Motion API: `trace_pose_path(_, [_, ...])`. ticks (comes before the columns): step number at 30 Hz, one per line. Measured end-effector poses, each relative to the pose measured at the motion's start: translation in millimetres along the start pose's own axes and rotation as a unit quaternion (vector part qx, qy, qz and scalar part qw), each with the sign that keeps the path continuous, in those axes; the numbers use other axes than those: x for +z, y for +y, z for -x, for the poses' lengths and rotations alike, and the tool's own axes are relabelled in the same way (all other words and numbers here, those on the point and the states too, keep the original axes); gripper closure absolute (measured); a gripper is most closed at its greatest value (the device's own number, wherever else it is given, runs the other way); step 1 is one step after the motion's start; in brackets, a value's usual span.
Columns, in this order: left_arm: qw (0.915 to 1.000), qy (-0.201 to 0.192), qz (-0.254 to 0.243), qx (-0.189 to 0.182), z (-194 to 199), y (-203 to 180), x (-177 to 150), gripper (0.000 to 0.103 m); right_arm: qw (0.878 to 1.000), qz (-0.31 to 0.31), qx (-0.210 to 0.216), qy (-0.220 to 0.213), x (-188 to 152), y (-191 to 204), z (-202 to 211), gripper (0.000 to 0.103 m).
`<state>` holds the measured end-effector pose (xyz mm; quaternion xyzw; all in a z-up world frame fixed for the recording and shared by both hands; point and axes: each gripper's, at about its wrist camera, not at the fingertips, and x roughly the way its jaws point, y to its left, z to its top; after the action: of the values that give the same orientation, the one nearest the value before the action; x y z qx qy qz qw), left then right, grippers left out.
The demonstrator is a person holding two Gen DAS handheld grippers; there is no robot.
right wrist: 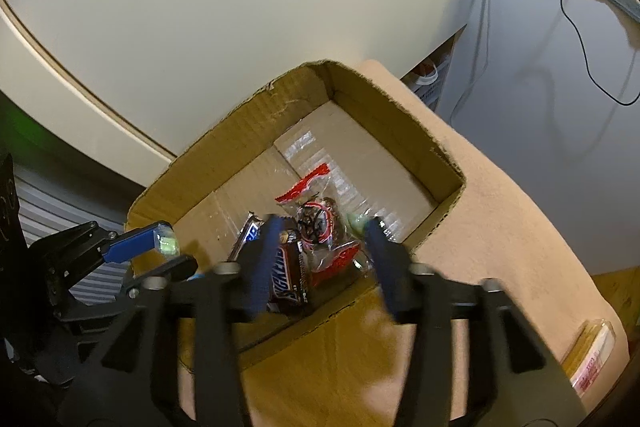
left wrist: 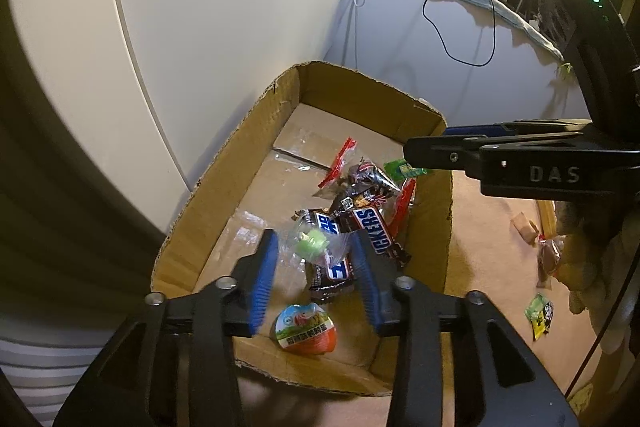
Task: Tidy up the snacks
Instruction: 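Open both tools to drop the green pack and teal mint into the box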
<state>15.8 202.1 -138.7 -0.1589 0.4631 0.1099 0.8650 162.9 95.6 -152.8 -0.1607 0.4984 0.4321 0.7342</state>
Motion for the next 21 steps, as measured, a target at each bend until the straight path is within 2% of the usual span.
trace_pose_path(5, [1.0000,-0.003,-0.008,0.004,2,-6,1,0.061,1.000,-0.005,-0.003,-0.005,-1,-5,6,0.036])
trace_pose_path(13, [0.9998,-0.009,-0.016,-0.007,7,-22,4,0.061,1.000,-0.021,-0.009,-0.015,-14,-29,26,0.035])
trace_pose_path(21, [0.9985,-0.008,-0.035,-0.042,11,-54,3,0.061,0.998,-0.051,-0.023,-0.028,-43,-64,64,0.035])
